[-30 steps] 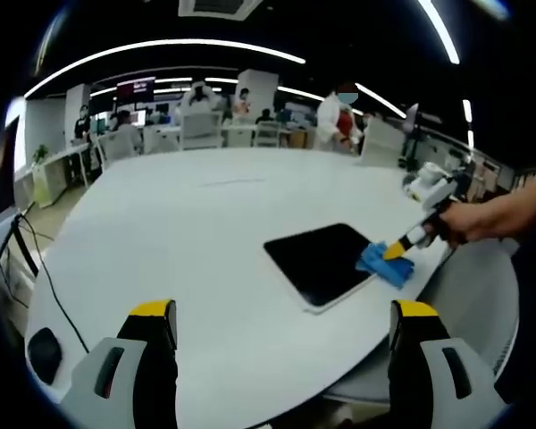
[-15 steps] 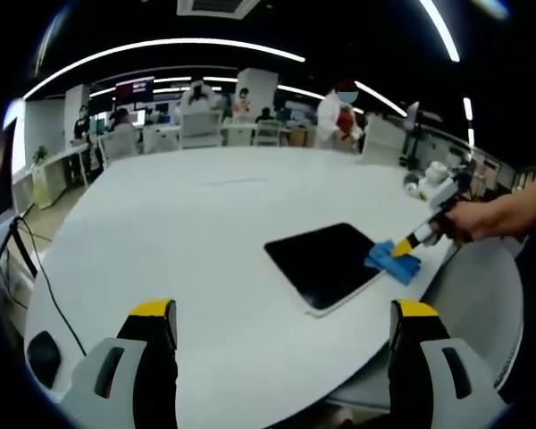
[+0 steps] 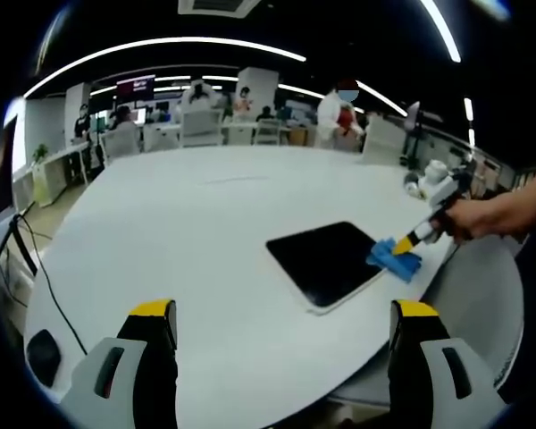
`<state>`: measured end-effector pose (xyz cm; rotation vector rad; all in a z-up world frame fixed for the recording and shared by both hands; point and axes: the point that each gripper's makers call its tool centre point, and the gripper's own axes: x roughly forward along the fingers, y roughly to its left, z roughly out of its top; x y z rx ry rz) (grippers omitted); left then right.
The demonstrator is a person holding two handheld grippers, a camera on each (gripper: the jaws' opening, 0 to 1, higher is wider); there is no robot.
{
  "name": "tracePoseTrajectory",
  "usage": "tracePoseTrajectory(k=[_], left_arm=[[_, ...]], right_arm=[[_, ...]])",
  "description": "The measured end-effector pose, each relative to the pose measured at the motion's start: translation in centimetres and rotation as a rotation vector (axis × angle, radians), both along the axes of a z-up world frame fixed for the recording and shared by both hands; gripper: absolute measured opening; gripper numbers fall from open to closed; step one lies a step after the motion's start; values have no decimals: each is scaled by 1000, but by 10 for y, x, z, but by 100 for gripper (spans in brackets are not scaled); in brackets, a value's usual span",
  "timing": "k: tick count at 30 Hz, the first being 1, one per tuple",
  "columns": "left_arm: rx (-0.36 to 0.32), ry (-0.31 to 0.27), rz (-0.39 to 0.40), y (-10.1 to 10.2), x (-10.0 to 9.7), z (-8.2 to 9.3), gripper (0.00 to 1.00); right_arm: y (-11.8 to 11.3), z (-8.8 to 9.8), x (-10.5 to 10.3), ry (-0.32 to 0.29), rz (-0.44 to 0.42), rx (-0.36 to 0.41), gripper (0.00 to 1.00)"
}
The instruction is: Wipe the mirror surface with the cleaning cloth until all visible marks leave the cleaned area.
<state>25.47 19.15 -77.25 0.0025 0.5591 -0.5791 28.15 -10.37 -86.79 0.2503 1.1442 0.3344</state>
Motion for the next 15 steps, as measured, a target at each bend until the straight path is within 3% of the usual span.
tracePoseTrajectory(k=[15], left_arm=[[-2, 19, -4, -2, -1, -6, 100]], right_arm=[[0, 0, 14, -12, 16, -24, 0]])
